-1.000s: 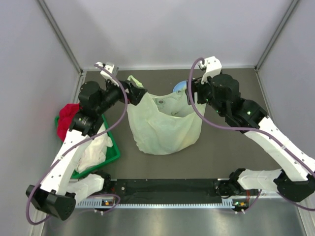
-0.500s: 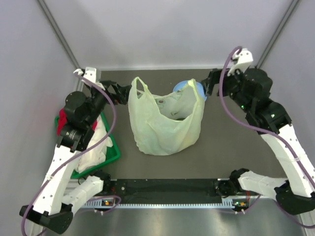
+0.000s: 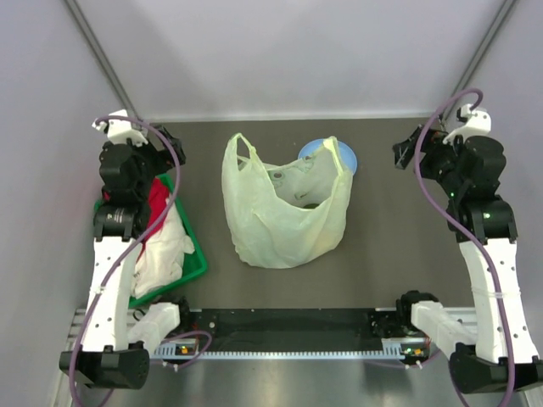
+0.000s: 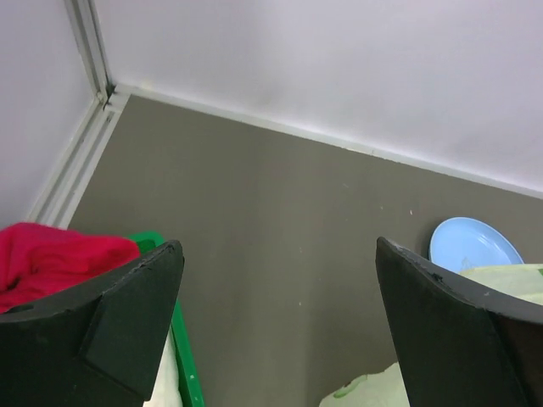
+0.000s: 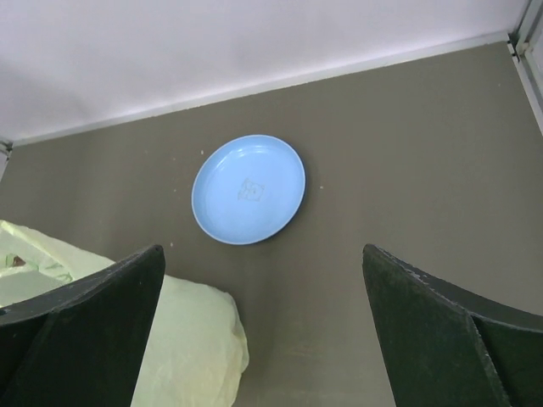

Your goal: Place the fruits into the plastic bag

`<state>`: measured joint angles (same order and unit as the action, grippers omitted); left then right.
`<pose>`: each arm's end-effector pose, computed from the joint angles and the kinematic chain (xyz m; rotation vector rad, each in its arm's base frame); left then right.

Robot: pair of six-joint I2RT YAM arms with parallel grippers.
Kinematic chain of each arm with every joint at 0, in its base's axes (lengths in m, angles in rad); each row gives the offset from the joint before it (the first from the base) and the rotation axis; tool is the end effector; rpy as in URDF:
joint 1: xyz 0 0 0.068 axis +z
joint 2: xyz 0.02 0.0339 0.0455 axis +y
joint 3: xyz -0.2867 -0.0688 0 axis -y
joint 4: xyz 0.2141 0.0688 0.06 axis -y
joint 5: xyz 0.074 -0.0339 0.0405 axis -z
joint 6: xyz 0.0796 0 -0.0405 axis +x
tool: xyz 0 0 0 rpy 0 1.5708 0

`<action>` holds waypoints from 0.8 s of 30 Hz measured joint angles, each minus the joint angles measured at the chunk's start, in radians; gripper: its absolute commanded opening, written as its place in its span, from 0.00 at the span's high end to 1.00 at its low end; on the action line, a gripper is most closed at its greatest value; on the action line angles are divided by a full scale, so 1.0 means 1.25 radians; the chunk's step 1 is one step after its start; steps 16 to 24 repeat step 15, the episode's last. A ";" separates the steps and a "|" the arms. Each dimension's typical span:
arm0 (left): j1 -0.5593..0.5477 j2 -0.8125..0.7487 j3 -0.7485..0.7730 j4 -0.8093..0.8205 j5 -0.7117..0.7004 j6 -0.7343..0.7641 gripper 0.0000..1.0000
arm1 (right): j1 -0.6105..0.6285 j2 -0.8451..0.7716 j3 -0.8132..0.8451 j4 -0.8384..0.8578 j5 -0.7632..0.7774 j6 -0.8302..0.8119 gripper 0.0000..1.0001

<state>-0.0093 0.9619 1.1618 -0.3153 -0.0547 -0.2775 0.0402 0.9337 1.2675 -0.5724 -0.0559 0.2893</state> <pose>0.2064 0.0024 0.4323 -0.2665 1.6677 -0.1692 0.1809 0.0117 0.4345 0.1862 1.8086 0.2844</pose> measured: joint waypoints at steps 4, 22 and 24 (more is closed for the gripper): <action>0.000 -0.011 -0.011 -0.017 -0.032 -0.023 0.01 | -0.002 -0.030 -0.028 0.002 0.001 0.005 0.01; 0.000 -0.051 -0.037 -0.039 -0.077 -0.029 0.01 | -0.002 -0.041 -0.051 0.008 0.001 0.018 0.01; 0.000 -0.051 -0.037 -0.039 -0.077 -0.029 0.01 | -0.002 -0.041 -0.051 0.008 0.001 0.018 0.01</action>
